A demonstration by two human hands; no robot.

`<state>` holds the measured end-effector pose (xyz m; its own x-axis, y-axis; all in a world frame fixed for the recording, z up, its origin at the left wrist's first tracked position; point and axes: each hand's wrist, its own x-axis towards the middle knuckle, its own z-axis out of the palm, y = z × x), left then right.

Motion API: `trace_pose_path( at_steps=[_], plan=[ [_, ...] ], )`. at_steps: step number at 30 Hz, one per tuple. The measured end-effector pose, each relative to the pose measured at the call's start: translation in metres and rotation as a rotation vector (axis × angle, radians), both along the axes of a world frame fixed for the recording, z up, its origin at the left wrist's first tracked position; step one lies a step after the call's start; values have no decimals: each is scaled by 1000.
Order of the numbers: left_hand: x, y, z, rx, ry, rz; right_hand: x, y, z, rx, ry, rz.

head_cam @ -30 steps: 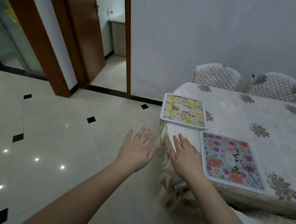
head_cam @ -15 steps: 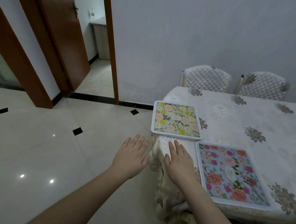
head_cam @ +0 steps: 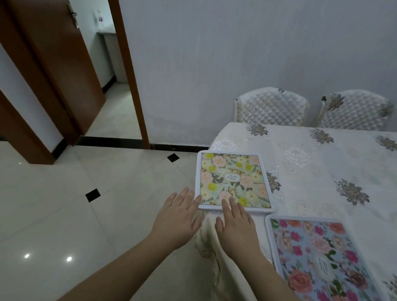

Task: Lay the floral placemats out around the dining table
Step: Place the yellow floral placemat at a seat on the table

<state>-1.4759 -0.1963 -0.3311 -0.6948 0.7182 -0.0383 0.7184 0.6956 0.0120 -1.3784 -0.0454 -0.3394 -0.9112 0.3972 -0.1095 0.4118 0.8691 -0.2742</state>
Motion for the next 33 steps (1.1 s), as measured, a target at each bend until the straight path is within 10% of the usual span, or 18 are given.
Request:
trace_pose_path(
  at_steps=[33],
  plan=[
    [-265, 134, -68, 57, 11, -787, -167, 31, -67, 39, -81, -651]
  ],
)
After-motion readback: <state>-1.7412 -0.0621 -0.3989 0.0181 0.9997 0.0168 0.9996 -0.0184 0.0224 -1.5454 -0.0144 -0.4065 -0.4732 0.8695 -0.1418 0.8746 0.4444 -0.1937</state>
